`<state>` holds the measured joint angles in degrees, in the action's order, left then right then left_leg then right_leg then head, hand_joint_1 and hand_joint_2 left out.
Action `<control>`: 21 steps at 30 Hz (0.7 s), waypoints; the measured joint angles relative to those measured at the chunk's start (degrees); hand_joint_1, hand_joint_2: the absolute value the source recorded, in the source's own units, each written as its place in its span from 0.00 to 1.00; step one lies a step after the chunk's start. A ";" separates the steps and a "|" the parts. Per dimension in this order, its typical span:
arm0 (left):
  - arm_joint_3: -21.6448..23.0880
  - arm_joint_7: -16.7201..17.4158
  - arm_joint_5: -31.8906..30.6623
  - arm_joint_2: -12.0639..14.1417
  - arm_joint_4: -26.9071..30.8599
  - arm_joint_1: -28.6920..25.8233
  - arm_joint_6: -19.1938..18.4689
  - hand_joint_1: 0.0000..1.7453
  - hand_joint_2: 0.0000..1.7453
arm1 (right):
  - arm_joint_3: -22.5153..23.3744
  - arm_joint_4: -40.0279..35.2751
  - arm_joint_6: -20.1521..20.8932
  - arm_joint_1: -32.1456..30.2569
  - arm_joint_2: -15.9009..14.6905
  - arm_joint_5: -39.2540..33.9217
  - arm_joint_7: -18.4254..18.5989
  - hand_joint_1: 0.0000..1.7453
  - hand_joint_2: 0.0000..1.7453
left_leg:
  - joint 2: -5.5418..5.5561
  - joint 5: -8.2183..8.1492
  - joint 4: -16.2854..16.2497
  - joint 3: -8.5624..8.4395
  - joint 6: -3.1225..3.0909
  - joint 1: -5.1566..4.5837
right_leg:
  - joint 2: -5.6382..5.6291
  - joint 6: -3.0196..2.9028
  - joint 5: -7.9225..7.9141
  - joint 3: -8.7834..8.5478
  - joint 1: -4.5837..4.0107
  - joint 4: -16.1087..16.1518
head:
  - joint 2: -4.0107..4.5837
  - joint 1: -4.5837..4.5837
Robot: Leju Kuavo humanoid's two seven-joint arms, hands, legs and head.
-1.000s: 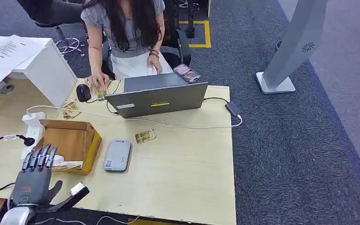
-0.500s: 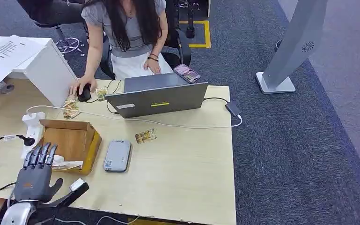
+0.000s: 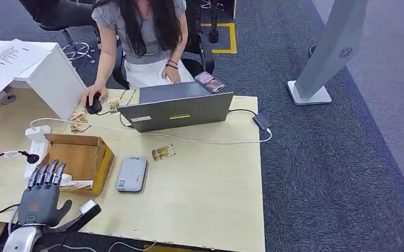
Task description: Pass the card to the sensor for recognition and then transmit it.
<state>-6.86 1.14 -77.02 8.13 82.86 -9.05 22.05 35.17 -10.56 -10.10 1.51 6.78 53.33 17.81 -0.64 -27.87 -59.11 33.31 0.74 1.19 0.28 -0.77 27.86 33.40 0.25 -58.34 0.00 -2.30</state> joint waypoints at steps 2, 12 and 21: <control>0.00 0.00 0.00 -0.02 0.00 0.00 0.00 0.00 1.00 | 0.00 0.00 0.00 0.00 0.00 0.00 0.00 0.00 1.00 | 0.00 0.00 0.00 0.00 0.00 0.00 | 0.00 0.00 0.00 0.00 0.00 0.00 | 0.00 0.00; 0.00 -0.28 -0.20 -0.28 -0.09 0.05 0.61 0.00 1.00 | 0.00 0.00 0.07 0.00 0.00 0.42 -0.11 0.00 1.00 | 0.00 0.00 0.00 0.00 0.00 0.00 | 0.00 0.00 0.00 0.00 0.00 0.00 | 0.00 0.00; 0.00 -1.38 -0.37 -0.37 -1.27 0.59 1.60 0.00 1.00 | 0.02 0.00 0.15 0.03 0.00 1.18 -0.18 0.00 1.00 | 0.00 0.00 0.00 -0.01 0.00 0.00 | 0.00 0.00 0.00 0.00 0.00 0.00 | 0.00 0.02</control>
<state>-6.86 -0.24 -77.40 7.76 81.59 -8.47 23.65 35.19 -10.56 -9.94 1.55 6.78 54.51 17.64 -0.64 -27.87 -59.11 33.31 0.74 1.19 0.28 -0.77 27.86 33.40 0.25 -58.34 0.00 -2.27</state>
